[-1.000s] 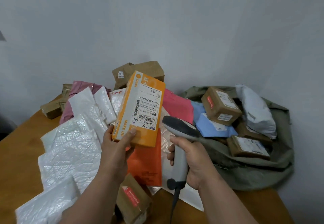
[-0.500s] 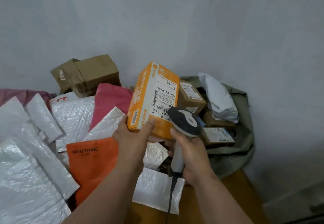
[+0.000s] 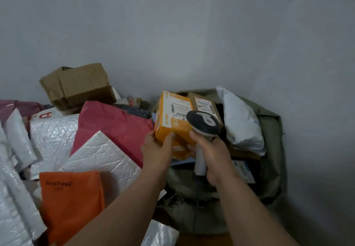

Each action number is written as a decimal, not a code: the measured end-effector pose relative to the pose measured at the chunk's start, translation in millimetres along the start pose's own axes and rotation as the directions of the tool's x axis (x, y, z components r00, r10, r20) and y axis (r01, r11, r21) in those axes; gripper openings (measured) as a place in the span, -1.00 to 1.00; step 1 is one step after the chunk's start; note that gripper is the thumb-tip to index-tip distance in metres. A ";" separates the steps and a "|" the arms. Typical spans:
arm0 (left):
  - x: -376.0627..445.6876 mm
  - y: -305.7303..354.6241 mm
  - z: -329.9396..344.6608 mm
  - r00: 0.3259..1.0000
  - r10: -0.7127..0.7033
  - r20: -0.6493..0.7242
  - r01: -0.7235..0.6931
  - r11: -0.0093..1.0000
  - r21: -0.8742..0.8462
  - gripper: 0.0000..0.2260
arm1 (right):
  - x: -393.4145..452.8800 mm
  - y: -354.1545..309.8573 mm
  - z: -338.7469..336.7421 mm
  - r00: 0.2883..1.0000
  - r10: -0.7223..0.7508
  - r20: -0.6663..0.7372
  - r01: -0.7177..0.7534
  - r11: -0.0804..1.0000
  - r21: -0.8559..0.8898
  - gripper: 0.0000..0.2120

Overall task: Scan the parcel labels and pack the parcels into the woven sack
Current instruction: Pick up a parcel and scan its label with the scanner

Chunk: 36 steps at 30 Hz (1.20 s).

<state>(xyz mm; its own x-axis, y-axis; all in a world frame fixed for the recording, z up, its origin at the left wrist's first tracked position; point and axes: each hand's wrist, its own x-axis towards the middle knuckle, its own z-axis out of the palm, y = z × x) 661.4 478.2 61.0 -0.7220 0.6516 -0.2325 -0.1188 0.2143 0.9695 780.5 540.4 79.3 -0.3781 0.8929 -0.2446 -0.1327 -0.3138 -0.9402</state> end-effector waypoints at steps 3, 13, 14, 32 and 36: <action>0.8 -4.4 17.0 0.998 -0.026 0.063 0.029 0.999 -0.043 -0.56 | 16.8 1.8 -15.3 1.000 -0.015 0.004 0.015 0.999 -0.030 -0.77; 27.2 -2.5 45.9 0.993 -0.094 0.068 0.046 0.856 0.515 -0.56 | 43.4 13.8 -40.4 0.998 -0.036 -0.053 0.030 0.994 -0.101 -0.70; 26.3 -4.1 42.1 0.997 -0.066 0.049 0.032 0.862 0.507 -0.57 | 43.6 13.4 -39.4 0.996 -0.053 -0.067 0.045 0.992 -0.116 -0.66; 56.4 -57.3 32.9 0.857 -0.500 -0.125 0.472 0.859 -0.200 -0.56 | 45.1 13.5 -12.0 0.964 -0.175 0.200 0.242 0.887 -0.392 -0.67; 71.0 -52.9 39.0 0.826 -0.562 -0.039 0.537 0.807 -0.245 -0.53 | 45.3 6.6 -17.8 0.977 -0.183 0.109 0.210 0.907 -0.365 -0.72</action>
<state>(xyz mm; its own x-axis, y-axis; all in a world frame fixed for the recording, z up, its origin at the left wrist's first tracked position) 643.0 541.5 -9.8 -0.5563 0.3900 -0.7338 -0.6506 0.3449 0.6765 778.8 584.5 57.8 -0.4449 0.8946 -0.0416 0.1343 0.0207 -0.9907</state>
